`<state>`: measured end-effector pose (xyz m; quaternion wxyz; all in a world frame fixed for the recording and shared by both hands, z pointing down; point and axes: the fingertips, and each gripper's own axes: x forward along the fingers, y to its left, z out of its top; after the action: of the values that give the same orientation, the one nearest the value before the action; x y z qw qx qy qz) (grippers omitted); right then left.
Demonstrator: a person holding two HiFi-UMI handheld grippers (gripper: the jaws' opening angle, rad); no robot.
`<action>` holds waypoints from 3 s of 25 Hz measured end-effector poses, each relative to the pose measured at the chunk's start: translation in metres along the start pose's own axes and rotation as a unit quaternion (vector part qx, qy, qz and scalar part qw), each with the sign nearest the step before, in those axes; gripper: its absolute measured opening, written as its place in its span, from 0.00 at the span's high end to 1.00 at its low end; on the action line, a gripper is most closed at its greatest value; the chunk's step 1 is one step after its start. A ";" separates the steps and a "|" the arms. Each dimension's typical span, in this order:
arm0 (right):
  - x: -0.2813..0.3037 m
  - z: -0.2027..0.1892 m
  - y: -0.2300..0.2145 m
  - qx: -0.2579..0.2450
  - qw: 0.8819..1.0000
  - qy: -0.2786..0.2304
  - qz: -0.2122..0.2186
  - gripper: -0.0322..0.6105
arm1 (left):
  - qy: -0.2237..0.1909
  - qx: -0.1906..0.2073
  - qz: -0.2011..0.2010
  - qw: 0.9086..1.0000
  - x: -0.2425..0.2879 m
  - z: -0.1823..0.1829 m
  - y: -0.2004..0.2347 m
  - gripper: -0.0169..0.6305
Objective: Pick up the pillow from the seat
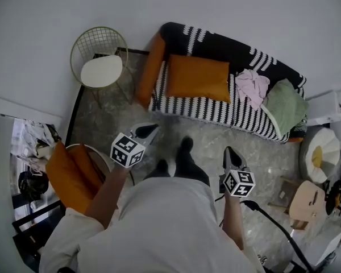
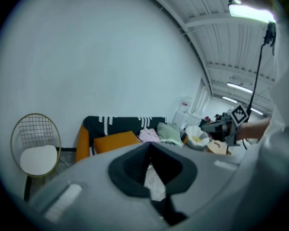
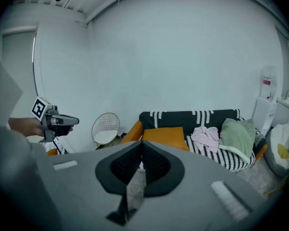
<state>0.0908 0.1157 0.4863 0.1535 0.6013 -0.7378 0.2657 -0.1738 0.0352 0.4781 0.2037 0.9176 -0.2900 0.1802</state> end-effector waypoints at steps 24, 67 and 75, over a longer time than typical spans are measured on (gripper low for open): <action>0.125 0.117 -0.127 -0.028 0.997 0.002 0.066 0.94 | 0.008 -0.001 0.049 0.999 0.148 0.095 0.049 0.98; 0.309 0.108 -0.216 0.036 0.991 0.104 0.074 0.94 | 0.075 0.003 0.026 0.997 0.331 0.119 0.163 0.97; 0.379 0.107 -0.223 0.034 0.990 0.121 0.057 0.94 | 0.081 0.000 0.013 0.997 0.369 0.111 0.234 0.97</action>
<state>0.2301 -0.2818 0.6524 0.2060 0.5266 -0.7373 0.3697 -0.0090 -0.3627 0.6126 0.2243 0.8960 -0.2850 0.2563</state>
